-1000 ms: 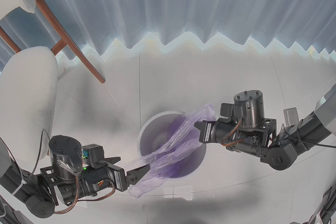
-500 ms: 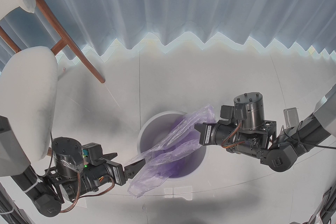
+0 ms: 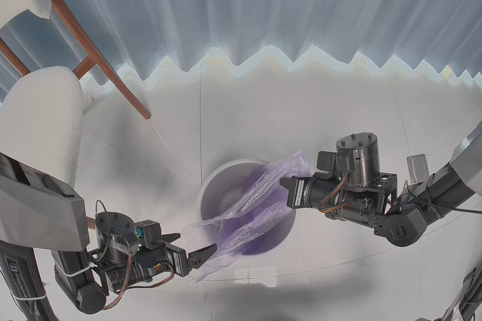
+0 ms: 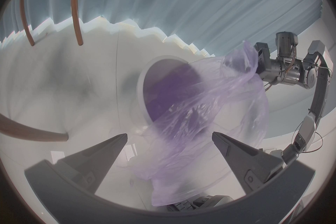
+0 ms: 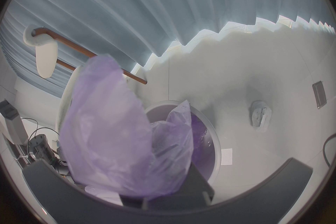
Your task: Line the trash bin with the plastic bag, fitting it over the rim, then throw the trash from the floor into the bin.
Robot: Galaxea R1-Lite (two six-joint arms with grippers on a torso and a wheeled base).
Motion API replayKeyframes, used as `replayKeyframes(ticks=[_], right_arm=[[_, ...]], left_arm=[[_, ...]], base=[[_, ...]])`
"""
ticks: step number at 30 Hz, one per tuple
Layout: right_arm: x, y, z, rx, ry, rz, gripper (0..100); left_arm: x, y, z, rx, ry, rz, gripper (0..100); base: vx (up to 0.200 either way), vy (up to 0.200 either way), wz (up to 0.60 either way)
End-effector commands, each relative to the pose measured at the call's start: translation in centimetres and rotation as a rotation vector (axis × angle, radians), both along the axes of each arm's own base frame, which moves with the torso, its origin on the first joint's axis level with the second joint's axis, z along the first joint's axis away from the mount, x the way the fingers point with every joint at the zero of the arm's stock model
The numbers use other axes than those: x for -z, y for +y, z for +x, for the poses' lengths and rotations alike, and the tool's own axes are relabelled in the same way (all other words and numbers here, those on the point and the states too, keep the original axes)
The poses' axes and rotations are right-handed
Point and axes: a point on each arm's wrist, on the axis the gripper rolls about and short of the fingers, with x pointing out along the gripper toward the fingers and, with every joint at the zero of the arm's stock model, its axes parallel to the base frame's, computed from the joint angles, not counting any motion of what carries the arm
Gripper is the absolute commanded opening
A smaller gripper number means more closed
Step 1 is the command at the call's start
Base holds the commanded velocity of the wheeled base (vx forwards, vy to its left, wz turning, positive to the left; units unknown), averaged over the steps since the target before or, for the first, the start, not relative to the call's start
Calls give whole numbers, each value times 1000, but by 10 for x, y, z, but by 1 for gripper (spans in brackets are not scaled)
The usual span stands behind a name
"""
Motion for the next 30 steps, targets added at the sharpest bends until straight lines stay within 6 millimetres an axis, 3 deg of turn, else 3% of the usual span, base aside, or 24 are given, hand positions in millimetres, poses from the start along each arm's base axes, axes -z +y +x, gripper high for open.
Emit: replayKeyframes(ticks=[1, 7, 15, 16, 25, 29, 30], right_arm=[[1, 1, 0, -1, 1, 0, 0], [-2, 0, -1, -1, -4, 3, 0], [-5, -2, -2, 2, -8, 10, 0], [-5, -2, -2, 2, -8, 10, 0], [-6, -8, -8, 18, 8, 33, 0], [-12, -14, -14, 46, 27, 98, 0], [-12, -19, -13, 64, 37, 105, 0]], left_arm=[[10, 2, 0, -7, 41, 18, 100], [20, -1, 8, -11, 59, 27, 100], [20, -6, 15, -3, 37, 10, 100], [20, -6, 16, -4, 37, 8, 0], [15, 0, 19, -60, 52, -43, 0], [-2, 0, 14, -123, 92, -186, 0], [-17, -1, 13, -150, 93, -280, 0]], base=[[0, 0, 0], [0, 0, 0], [0, 0, 0], [0, 0, 0], [0, 0, 0], [0, 0, 0], [0, 0, 0]])
